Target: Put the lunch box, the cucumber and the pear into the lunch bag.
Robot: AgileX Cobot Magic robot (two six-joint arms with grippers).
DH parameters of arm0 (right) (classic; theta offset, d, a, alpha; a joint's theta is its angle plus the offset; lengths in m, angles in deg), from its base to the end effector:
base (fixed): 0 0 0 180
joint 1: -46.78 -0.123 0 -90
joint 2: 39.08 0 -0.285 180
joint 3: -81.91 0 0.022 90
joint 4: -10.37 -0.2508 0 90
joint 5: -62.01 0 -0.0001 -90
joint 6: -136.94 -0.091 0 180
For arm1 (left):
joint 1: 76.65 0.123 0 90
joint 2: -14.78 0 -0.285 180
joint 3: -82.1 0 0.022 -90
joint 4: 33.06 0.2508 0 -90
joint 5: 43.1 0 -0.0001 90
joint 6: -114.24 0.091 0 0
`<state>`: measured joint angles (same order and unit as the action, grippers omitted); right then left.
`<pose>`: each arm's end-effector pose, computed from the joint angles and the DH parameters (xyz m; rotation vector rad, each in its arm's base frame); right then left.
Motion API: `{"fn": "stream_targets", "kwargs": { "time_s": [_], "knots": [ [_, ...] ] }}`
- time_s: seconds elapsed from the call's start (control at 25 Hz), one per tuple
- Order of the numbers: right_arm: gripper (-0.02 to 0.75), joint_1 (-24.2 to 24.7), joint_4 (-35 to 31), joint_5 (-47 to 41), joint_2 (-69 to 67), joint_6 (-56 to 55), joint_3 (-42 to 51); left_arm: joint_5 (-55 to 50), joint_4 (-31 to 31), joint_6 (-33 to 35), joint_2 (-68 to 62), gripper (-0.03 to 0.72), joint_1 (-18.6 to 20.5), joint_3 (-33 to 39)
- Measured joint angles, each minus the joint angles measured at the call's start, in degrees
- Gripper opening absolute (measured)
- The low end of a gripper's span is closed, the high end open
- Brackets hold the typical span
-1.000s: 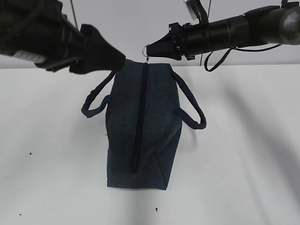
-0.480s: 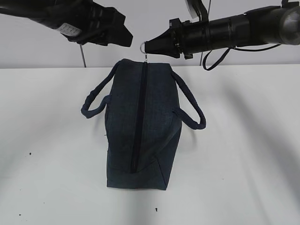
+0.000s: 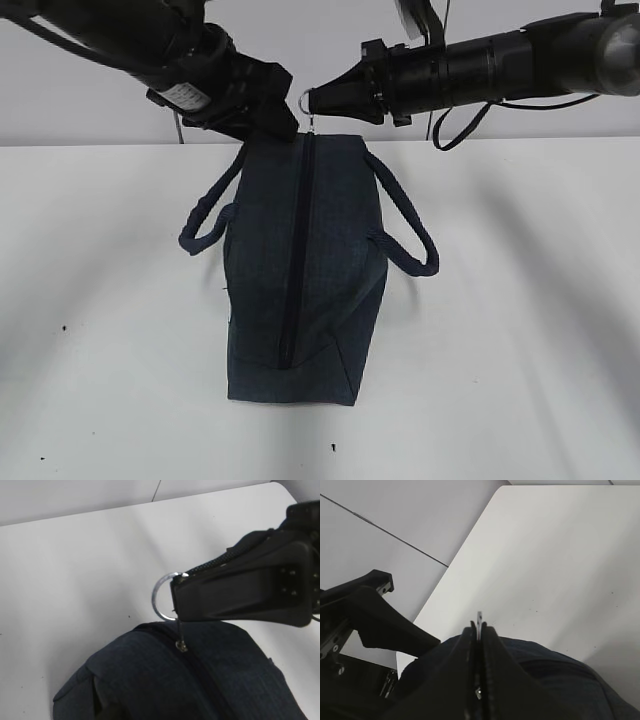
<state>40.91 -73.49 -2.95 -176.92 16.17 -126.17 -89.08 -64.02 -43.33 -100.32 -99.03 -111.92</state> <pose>0.4770 0.1315 0.2289 -0.4897 2.0185 1.4188 0.3778 -0.1920 0.2872 0.6406 2.4253 -0.6363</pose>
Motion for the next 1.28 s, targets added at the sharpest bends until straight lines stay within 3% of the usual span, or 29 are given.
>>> {"fn": "stream_targets", "kwargs": {
  "time_s": [0.08, 0.24, 0.32, 0.88, 1.28],
  "knots": [
    [0.005, 0.0, 0.11, 0.0, 0.0, 0.0, 0.0, -0.37, 0.57, -0.98, -0.63, 0.306, 0.0, -0.66],
    [0.005, 0.0, 0.2, 0.0, 0.0, 0.0, 0.0, -1.31, 1.9, -1.38, -1.18, 0.081, 0.04, -1.13],
    [0.005, 0.0, 0.2, -0.03, 0.0, 0.0, 0.0, -1.59, 2.01, -1.38, -1.17, 0.027, 0.04, -1.13],
    [0.005, 0.13, 1.22, 4.68, 0.0, 0.0, 0.0, -4.16, 1.85, 3.26, 0.77, 0.015, 0.04, -1.13],
    [0.005, 2.07, 3.63, 4.29, -0.9, -0.11, 0.0, -7.23, -7.0, 11.95, 2.03, 0.014, 0.04, -1.13]
  ]
}}
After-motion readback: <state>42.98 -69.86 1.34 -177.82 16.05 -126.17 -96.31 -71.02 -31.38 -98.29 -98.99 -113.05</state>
